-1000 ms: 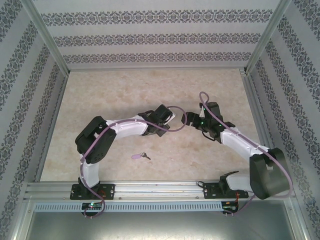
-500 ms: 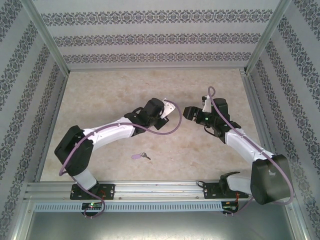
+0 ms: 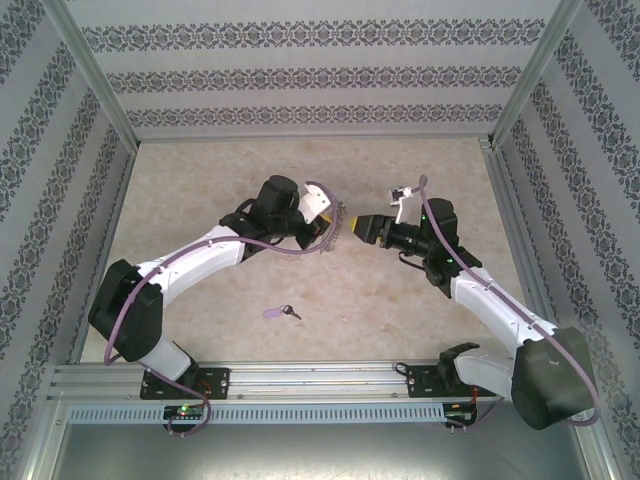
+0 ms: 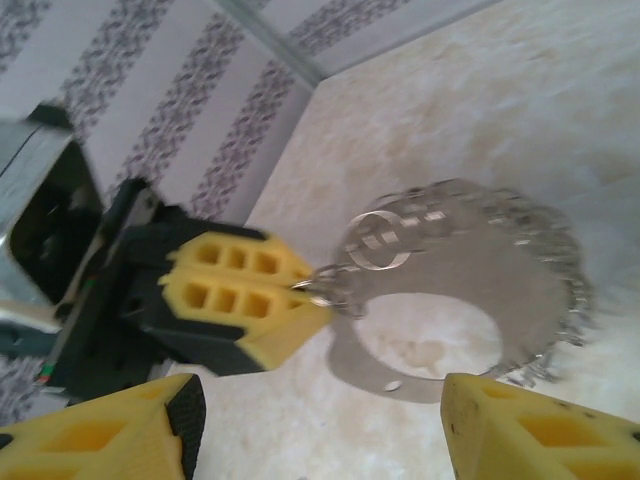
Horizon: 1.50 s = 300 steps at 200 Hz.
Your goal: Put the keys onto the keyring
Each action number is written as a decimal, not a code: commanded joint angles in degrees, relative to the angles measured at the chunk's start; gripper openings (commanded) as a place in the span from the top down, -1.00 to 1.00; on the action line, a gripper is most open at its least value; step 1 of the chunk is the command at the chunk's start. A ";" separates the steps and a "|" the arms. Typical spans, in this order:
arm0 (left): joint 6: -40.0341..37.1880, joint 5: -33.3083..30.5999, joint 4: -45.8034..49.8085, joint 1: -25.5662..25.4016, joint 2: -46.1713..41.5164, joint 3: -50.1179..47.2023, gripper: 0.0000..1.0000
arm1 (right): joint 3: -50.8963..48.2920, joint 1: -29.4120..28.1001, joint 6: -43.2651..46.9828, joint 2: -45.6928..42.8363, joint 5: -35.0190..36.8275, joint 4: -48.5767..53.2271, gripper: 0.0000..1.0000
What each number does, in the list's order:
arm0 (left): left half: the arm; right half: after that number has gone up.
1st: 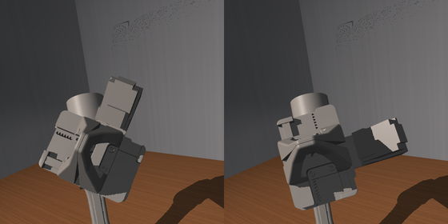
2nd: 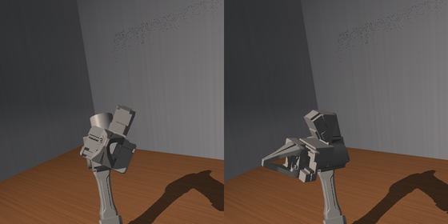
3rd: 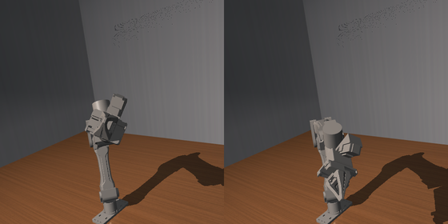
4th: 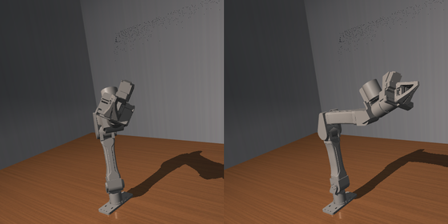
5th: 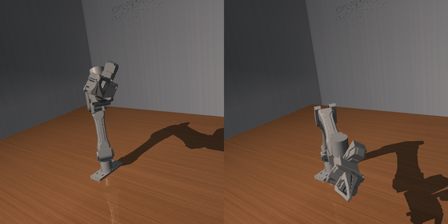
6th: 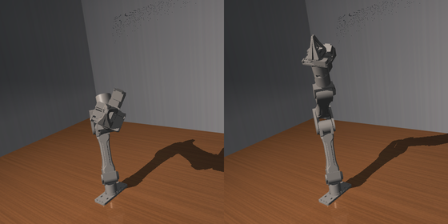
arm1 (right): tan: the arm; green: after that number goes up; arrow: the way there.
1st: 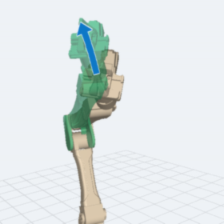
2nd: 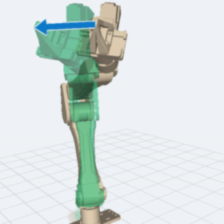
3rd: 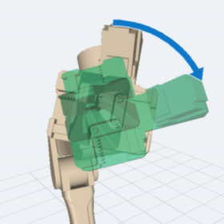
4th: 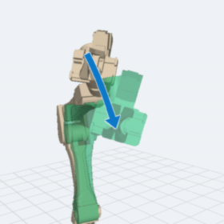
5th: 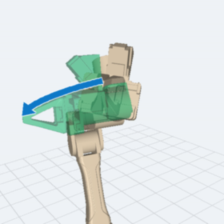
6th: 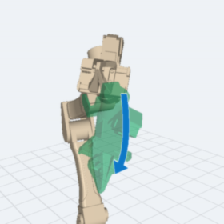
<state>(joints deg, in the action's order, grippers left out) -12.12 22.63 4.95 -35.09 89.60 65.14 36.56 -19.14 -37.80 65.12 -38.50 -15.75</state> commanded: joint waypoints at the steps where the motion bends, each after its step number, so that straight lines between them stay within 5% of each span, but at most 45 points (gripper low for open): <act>1: 2.26 6.74 -0.80 1.36 -2.12 1.49 1.00 | -0.36 -3.44 0.48 -1.18 -0.59 -1.46 -0.19; 81: 3.60 11.78 1.39 2.04 -2.16 2.79 1.00 | 4.90 -4.04 4.52 7.74 2.96 0.15 0.05; 129: 3.24 13.30 2.52 2.02 -2.17 2.71 1.00 | 5.86 1.58 0.88 12.11 2.16 -4.09 0.29; 249: 4.12 17.94 3.56 2.48 0.08 5.21 1.00 | -0.53 -1.10 -0.28 -0.54 -2.86 -4.33 0.31; 300: 5.13 21.87 2.95 2.91 0.34 5.74 1.00 | 0.60 -2.75 -0.26 1.20 -1.41 -4.64 0.32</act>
<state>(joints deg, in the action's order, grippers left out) -8.10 40.38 8.21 -33.08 89.56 68.90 36.67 -21.65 -37.74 65.43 -40.16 -18.96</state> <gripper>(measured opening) 0.050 0.344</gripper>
